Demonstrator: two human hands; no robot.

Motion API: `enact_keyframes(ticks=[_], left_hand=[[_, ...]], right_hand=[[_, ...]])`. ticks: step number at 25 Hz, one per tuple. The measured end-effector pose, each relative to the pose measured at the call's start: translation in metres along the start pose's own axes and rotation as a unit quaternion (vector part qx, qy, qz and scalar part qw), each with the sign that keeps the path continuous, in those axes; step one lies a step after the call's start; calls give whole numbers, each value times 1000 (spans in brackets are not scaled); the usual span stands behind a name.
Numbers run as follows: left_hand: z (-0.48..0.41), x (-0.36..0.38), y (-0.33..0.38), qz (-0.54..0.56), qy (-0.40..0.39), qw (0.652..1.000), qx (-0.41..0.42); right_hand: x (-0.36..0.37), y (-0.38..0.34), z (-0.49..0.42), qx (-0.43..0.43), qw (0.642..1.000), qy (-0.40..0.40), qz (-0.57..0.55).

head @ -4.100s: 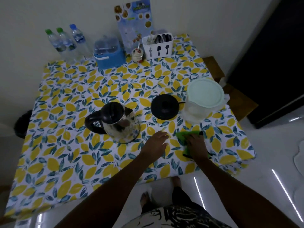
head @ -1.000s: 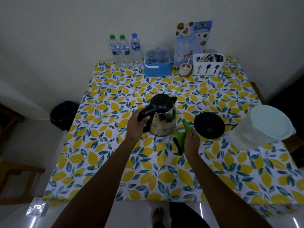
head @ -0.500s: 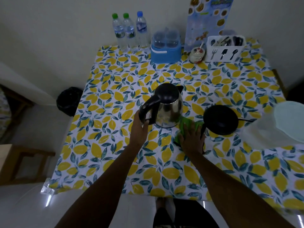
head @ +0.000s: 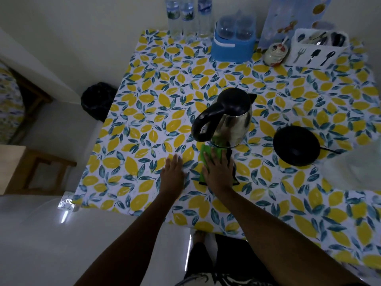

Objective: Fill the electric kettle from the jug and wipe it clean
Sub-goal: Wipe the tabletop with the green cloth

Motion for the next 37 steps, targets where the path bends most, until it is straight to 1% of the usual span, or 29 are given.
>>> enact_keyframes(ticks=[2,5,6,7,8,9,10,11,12,13,14,16,17,19,20,21,22,24,25,26,27,28,29,30,31,32,33,35,37], left_hand=[[13,5,-10,-7,28,999,-15],[30,15,-19,18,19,1000,-6],[32,16,-22,19,15,1000,3],[33,16,-25,23,9,1000,8],[33,16,-27,25,5,1000,13],[32,16,-28,24,2,1000,15],[32,17,-29,24,-1,1000,14],[33,17,-28,29,-4,999,13],[33,17,-28,35,-2,999,12],[33,17,-28,39,1,999,11],[33,17,-28,41,2,999,10],[34,15,-30,34,-3,999,19],[33,15,-32,32,-1,999,24],[33,14,-33,37,-10,999,28],[32,15,-34,35,-10,999,27],[31,16,-34,32,-10,999,25],[31,16,-33,32,-14,999,23],[29,17,-30,35,-19,999,16],[29,18,-28,34,-16,999,10],[31,19,-25,34,-17,999,3],[32,20,-23,33,-15,999,-3],[34,21,-22,28,-8,1000,-4],[35,22,-21,21,-1,1000,-1],[35,22,-21,21,1,1000,2],[35,23,-22,21,-1,1000,7],[35,24,-23,19,-1,1000,11],[35,25,-25,16,2,1000,15],[36,25,-25,17,-1,1000,14],[36,26,-22,18,3,1000,9]], right_hand=[[7,-11,-2,-16,1000,-7,8],[25,-2,37,-177,983,-13,52],[27,15,50,-217,974,-13,65],[26,37,55,-232,970,-6,72],[22,55,50,-215,973,11,78],[16,65,40,-161,984,17,77],[9,67,27,-75,995,31,61],[4,59,15,21,998,49,18],[0,39,8,89,995,45,-27],[2,15,8,100,993,39,-52],[11,-7,18,57,997,41,-43],[43,-24,62,-108,994,14,20],[51,-9,81,-168,985,22,41],[42,41,91,-213,975,30,47],[33,66,81,-183,981,37,57],[23,87,63,-129,989,43,60],[12,101,41,-51,996,55,53],[-11,100,5,107,991,84,-12],[-14,85,0,145,986,77,-41],[-9,67,8,138,987,74,-44],[6,48,24,73,995,68,-27],[25,32,53,-27,999,41,10],[39,28,84,-132,990,28,39],[44,37,103,-208,977,22,49],[40,57,106,-249,967,16,44],[29,79,94,-238,970,25,46],[16,99,76,-177,983,35,43],[-9,126,33,13,998,62,19],[-24,117,7,160,983,71,-49]])
Point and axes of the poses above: each hand's wrist, its own z-axis away from the middle knuckle, its own x-axis out of the palm, y = z × x, the point moved 4 cm from there along -z, towards the middle knuckle, and after that the axes turned 4 degrees about x, right-handed, at the moved point
